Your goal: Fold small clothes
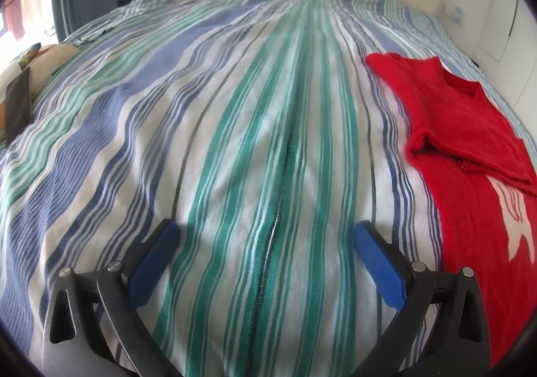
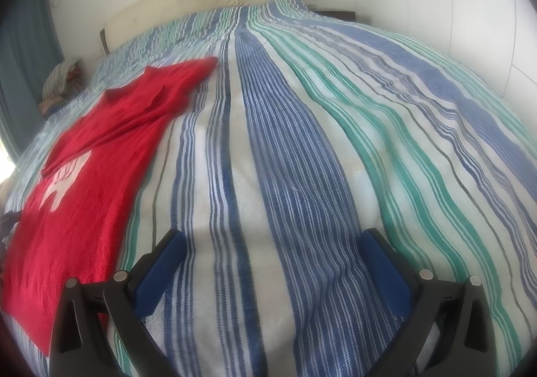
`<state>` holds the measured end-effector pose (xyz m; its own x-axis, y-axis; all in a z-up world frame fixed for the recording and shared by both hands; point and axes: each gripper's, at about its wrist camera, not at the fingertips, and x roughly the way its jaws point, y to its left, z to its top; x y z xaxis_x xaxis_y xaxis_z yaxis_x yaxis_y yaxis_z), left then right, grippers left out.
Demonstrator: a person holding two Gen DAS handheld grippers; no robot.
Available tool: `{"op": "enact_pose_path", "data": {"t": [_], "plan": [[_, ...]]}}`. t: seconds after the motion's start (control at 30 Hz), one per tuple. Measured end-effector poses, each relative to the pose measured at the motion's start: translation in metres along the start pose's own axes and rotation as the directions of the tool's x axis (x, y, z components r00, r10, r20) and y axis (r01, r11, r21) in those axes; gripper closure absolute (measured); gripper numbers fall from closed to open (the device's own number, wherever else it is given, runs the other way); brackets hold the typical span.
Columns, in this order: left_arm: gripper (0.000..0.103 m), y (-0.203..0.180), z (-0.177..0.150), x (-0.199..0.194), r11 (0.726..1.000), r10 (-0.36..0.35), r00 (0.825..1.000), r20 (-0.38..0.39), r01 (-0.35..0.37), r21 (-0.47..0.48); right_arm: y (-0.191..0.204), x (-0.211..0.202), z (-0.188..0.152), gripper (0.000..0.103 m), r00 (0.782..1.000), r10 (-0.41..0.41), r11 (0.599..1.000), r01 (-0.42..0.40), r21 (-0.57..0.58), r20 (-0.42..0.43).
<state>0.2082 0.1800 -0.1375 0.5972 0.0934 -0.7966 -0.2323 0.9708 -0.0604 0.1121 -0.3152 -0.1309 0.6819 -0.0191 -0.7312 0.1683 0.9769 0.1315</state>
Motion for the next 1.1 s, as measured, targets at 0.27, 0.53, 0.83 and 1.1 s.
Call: {"op": "enact_pose_path", "data": {"t": [0.27, 0.53, 0.83, 1.1], "plan": [[0.001, 0.002, 0.001, -0.010, 1.000, -0.010, 0.999, 0.047, 0.010, -0.008, 0.001, -0.002, 0.002, 0.001, 1.000, 0.001, 1.000, -0.001, -0.001, 0.004], [0.000, 0.003, 0.011, 0.015, 0.996, 0.091, 0.996, -0.015, -0.091, -0.004, 0.006, -0.003, 0.049, 0.001, 0.997, -0.056, 0.992, 0.063, -0.113, 0.061], [0.000, 0.005, 0.008, 0.010, 0.997, 0.072, 0.997, -0.010, -0.073, -0.019, -0.014, 0.040, 0.040, 0.000, 0.998, 0.024, 0.998, -0.028, -0.057, -0.060], [0.000, 0.004, 0.007, 0.010, 0.997, 0.078, 0.997, -0.010, -0.078, -0.014, -0.009, 0.039, 0.040, 0.000, 0.999, 0.005, 0.998, -0.009, -0.068, -0.054]]}}
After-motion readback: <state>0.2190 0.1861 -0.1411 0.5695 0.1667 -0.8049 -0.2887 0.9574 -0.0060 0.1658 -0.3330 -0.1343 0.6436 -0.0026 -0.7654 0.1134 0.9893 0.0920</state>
